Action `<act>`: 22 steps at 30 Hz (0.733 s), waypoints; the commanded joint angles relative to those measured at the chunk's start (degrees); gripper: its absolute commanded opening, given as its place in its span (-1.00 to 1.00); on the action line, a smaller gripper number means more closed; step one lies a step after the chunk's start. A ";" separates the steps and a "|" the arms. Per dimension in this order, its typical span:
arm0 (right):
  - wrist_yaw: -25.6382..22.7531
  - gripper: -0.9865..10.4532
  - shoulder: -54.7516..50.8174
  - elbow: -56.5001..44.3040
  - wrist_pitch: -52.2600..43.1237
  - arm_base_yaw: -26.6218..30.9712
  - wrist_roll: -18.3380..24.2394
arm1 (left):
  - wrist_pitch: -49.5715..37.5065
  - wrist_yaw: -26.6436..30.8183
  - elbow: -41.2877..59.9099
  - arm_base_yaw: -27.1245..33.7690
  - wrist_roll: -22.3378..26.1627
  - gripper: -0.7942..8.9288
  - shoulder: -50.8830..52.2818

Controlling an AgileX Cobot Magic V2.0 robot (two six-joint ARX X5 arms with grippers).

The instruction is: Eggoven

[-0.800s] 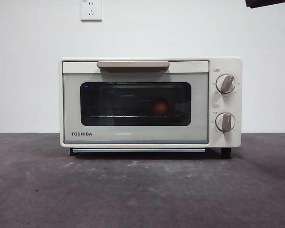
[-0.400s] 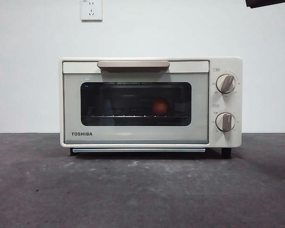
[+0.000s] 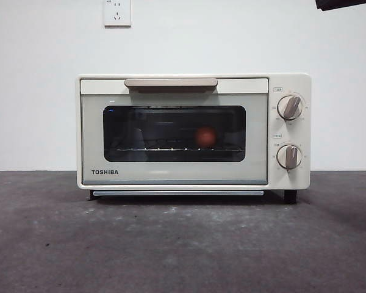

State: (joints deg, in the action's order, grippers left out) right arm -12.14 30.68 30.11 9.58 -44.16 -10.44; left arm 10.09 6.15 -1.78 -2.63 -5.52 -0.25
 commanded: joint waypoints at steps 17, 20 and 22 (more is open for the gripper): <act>6.71 -0.82 -11.56 -0.31 3.48 19.15 4.15 | 0.26 0.11 1.53 0.11 -0.37 -0.82 0.09; 6.71 -0.82 -13.86 -1.64 3.67 26.03 6.71 | 0.24 0.11 1.55 0.11 -0.37 -0.82 0.09; 6.71 -0.82 -15.39 -3.56 2.69 29.51 7.65 | 0.26 0.11 1.53 0.11 -0.37 -0.82 0.09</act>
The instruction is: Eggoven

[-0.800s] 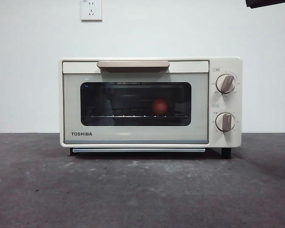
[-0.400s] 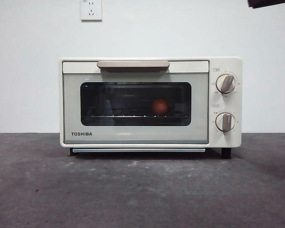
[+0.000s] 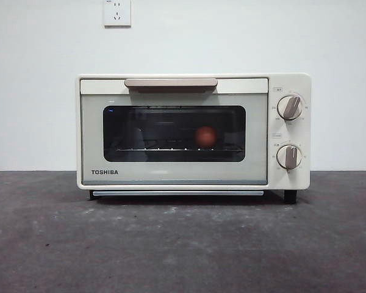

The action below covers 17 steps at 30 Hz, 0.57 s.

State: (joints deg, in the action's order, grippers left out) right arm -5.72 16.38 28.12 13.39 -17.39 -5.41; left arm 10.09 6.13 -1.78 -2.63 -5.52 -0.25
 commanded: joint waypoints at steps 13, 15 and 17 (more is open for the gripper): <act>0.31 -0.82 -16.31 -24.00 -12.07 10.95 0.37 | 0.24 0.13 1.53 0.11 -0.37 -0.82 0.09; 0.39 -0.82 -16.17 -25.77 -12.00 10.95 -1.01 | 0.24 0.13 1.53 0.11 -0.37 -0.82 0.09; 0.42 -0.82 -16.17 -27.36 -11.61 10.95 -3.06 | 0.24 0.13 1.53 0.11 -0.37 -0.82 0.09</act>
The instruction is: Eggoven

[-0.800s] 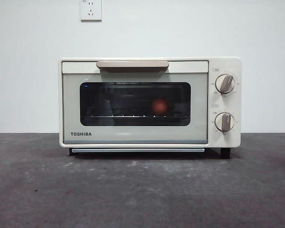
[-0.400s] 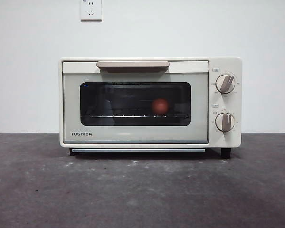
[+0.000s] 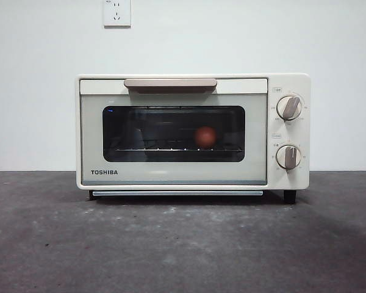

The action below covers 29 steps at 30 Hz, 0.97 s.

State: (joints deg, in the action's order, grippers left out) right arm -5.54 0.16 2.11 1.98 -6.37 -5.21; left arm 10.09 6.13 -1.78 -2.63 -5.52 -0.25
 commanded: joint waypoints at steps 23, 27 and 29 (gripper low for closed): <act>-1.09 -0.82 0.04 -1.46 7.06 -0.13 -5.25 | 0.26 0.13 1.53 0.11 -0.37 -0.82 0.07; -1.09 -0.82 0.04 -1.44 7.06 -0.13 -5.25 | 0.26 0.13 1.53 0.11 -0.37 -0.82 0.07; -1.09 -0.82 0.04 -1.44 7.06 -0.13 -5.25 | 0.24 0.13 1.53 0.11 -0.37 -0.82 0.07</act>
